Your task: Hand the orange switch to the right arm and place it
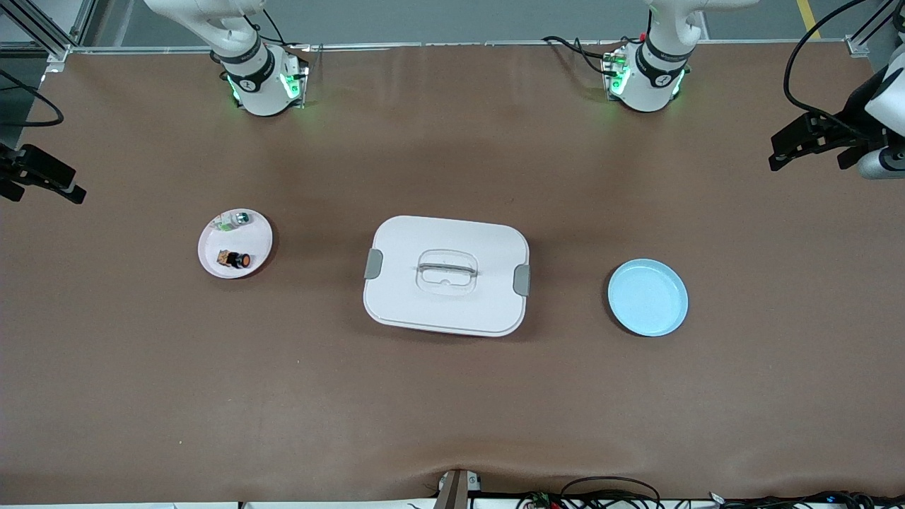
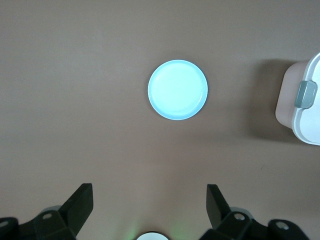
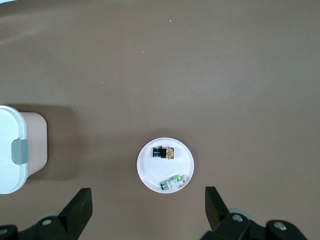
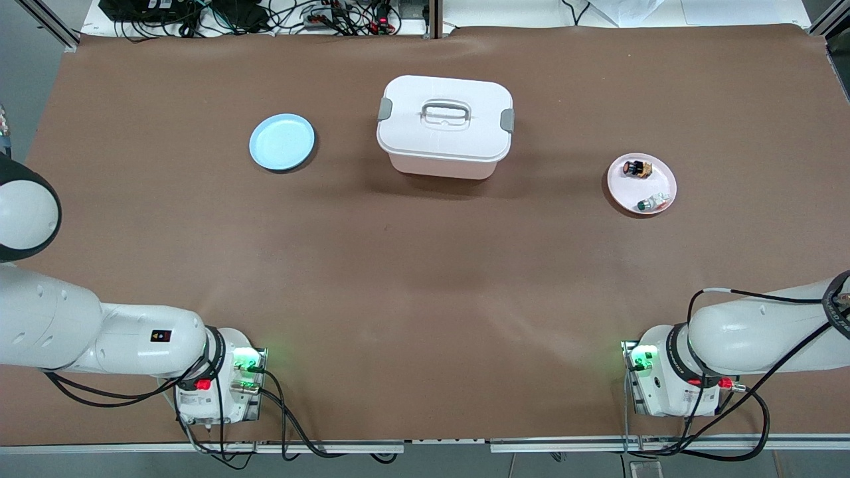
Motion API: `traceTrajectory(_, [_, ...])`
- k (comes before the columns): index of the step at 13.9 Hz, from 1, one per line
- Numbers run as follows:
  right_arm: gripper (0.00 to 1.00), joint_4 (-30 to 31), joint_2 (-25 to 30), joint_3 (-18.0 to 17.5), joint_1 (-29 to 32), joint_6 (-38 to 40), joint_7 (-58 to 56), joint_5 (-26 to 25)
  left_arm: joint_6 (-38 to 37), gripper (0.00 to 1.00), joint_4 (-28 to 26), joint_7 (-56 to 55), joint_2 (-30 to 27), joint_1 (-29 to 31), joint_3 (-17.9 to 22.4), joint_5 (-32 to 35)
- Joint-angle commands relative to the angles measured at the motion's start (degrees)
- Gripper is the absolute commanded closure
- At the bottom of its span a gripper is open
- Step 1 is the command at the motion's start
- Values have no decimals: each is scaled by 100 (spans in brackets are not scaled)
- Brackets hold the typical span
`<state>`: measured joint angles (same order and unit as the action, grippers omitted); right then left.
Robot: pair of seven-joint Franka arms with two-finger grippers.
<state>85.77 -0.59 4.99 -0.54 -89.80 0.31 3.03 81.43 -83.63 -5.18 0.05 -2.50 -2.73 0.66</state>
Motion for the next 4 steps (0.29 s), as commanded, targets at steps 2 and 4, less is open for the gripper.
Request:
traceTrajectory(2, [0,-104,-47,-33,28,6,13,40,-128,0,92,132,13,4,-8,66])
traceTrajectory(4, [0,-113,-47,-33,46,-3,-5,40,-137,0,84,132,4,-14,-8,66])
